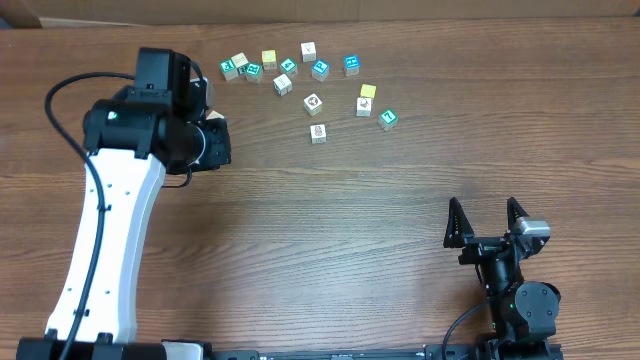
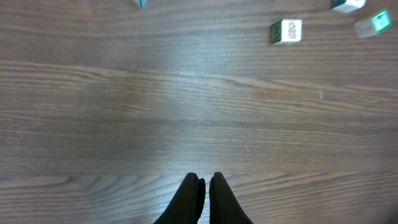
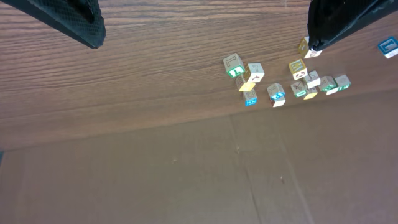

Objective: Form a horizontal line

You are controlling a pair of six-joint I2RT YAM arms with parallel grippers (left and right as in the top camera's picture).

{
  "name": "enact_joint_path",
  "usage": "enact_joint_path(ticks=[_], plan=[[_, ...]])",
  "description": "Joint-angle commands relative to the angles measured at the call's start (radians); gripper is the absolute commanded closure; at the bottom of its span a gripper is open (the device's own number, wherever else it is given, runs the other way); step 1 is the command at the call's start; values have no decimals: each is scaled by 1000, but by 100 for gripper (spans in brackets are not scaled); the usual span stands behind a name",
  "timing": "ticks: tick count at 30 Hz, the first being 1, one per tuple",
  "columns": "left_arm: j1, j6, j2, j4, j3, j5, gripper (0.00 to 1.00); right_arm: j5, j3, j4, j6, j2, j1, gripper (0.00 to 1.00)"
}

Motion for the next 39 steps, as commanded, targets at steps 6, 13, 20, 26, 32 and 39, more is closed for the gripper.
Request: enact_joint_path(ticks=[6, 13, 20, 26, 32, 39], plan=[[3, -7, 92, -19, 16, 6, 96, -2, -11, 6, -7, -11, -5, 0], [3, -7, 135, -25, 16, 38, 96, -2, -10, 6, -8, -11, -5, 0], [3, -7, 140, -11, 16, 37, 68, -2, -11, 6, -7, -11, -5, 0], [3, -11, 140, 28, 16, 37, 69, -2, -11, 6, -7, -11, -5, 0], [3, -11, 140, 53, 16, 37, 69, -2, -10, 6, -8, -11, -5, 0], [3, -11, 140, 73, 16, 34, 72, -2, -10, 6, -7, -11, -5, 0]])
